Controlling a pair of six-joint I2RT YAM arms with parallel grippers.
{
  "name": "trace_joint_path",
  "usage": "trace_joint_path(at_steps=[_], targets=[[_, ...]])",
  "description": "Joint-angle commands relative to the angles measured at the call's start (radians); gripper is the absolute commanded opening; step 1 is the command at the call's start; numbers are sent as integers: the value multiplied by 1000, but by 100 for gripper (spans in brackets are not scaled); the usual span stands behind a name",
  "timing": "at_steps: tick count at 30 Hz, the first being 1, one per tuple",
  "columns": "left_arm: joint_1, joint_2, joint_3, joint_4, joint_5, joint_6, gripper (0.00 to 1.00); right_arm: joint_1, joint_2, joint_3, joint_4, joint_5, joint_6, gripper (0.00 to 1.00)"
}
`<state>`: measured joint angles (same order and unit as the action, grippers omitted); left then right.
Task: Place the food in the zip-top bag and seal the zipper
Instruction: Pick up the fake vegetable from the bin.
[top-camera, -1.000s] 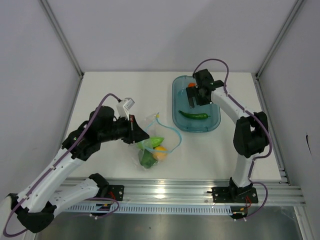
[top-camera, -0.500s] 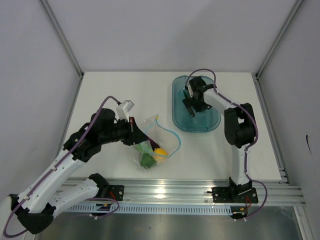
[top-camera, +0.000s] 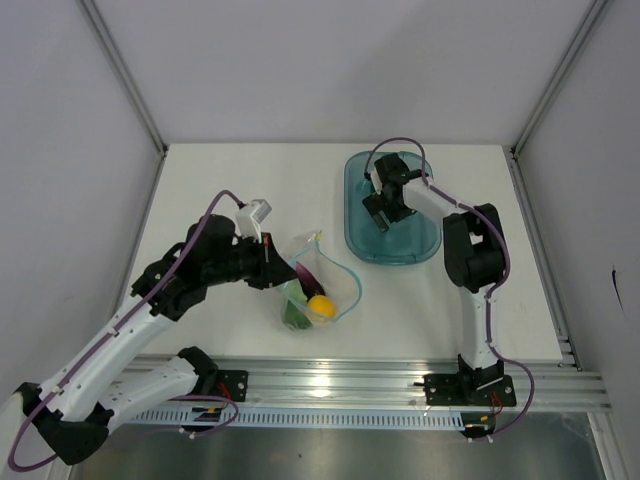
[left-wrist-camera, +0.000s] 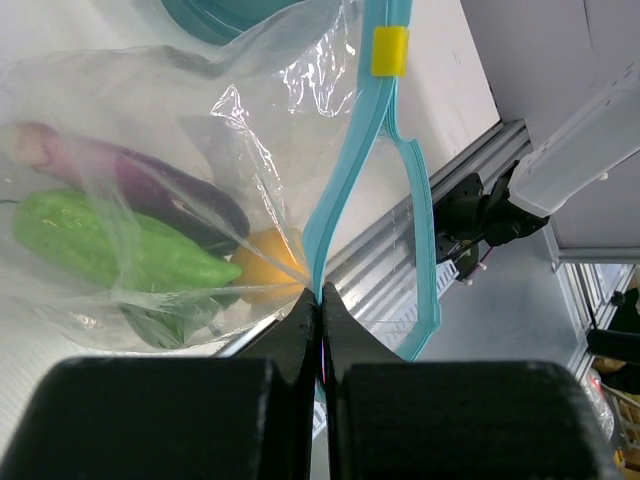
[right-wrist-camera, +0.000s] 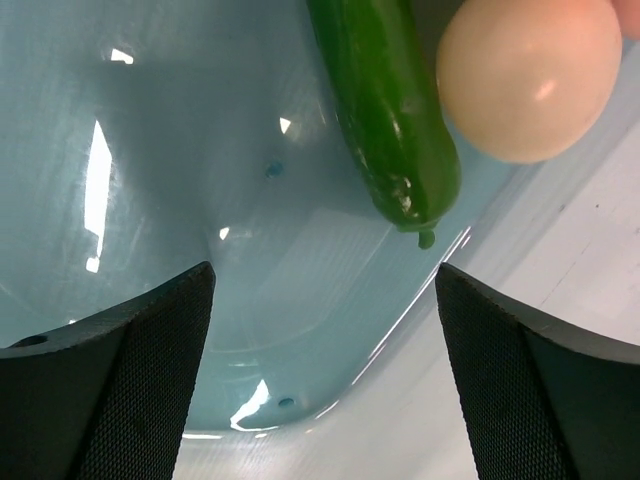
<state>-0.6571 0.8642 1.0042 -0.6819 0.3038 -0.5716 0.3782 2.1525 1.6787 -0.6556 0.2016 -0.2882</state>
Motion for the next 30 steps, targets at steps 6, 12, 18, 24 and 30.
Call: trace_joint_path(at_steps=[6,12,18,24,30], targets=[[17,16,27,41,6,36,1,-18,82,127,31,-22,1,92],[30,16,22,36,1,39,1,-35,147,223,10,-83,7,90],[39,29,22,42,15,41,0,-59,179,277,-13,-172,32,81],[48,36,24,44,23,42,1,-78,188,271,-30,-261,50,63],[50,33,22,47,31,39,0,-84,176,227,-41,-295,61,28]])
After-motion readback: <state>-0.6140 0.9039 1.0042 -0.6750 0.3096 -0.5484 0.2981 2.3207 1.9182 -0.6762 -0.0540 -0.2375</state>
